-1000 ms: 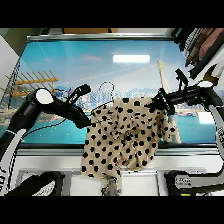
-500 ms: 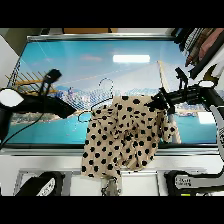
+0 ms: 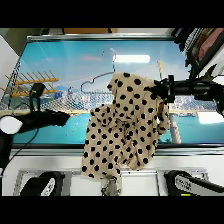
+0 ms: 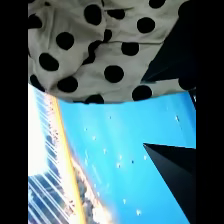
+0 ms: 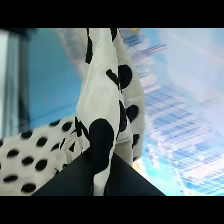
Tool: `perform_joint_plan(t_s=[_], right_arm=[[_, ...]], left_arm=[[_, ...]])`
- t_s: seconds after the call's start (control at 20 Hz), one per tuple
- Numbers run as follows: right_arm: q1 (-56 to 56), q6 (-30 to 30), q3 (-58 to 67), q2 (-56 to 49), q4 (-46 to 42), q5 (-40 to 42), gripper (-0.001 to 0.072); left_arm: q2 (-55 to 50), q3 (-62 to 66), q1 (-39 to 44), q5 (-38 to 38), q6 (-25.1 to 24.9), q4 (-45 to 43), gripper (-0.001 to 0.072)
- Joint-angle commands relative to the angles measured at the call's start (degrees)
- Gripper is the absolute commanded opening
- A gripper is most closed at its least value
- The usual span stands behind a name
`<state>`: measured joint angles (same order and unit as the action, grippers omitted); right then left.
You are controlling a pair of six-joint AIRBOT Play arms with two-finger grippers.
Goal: Fold the clothes and pants, and hang the long-sleeved shirts on hangers.
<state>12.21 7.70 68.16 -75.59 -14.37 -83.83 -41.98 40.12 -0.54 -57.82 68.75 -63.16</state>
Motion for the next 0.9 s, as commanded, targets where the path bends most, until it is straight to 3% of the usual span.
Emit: perform_joint_plan(t_s=[0.0,0.15,0.3,0.85], right_arm=[[-0.5,7.8,0.1,5.0,1.4,8.2,0.0005],[-0.5,8.9,0.1,7.4,1.4,8.9,0.0005],[-0.5,9.1,0.1,8.5,1.4,8.8,0.0005],[-0.5,10.8,0.0,8.7,1.3,8.8,0.0006]], left_arm=[[3.3,-8.5,13.5,14.8,9.0,-0.3,0.0392],[1.2,-8.8,26.0,25.6,14.6,-0.4,0.0392],[-6.3,-4.8,34.4,31.2,14.9,-0.4,0.0371],[-32.0,13.0,36.7,34.1,14.9,-4.3,0.0373]])
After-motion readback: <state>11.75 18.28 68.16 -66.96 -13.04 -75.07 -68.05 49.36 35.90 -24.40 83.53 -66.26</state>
